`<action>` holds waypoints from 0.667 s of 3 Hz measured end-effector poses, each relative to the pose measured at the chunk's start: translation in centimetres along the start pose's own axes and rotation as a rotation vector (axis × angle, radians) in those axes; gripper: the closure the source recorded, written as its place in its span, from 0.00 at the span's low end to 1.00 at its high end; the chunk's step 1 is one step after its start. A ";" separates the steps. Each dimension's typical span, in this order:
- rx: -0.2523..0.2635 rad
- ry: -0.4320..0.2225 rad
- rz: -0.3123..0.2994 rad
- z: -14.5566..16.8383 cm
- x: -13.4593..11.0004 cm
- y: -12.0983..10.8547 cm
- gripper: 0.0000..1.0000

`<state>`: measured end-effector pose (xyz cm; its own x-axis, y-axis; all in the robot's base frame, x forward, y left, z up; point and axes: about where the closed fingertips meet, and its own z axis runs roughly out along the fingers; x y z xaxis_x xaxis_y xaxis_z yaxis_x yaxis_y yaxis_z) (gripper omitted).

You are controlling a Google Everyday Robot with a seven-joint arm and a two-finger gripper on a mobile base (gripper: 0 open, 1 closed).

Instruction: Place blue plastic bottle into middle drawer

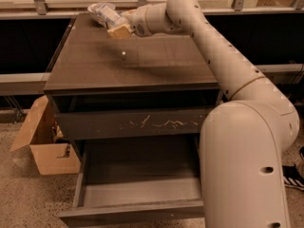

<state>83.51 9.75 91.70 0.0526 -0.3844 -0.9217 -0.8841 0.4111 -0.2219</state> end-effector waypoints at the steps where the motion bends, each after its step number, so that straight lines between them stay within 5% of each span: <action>1: -0.120 -0.030 -0.065 -1.8 -1.1 3.2 1.00; 2: -0.220 -0.061 -0.149 -5.4 -2.4 7.3 1.00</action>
Offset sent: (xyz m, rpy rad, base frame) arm -0.1728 -0.0206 0.0224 -0.0668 -0.0855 0.4201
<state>74.41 9.22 94.00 0.2117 -0.3738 -0.9030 -0.9438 0.1618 -0.2883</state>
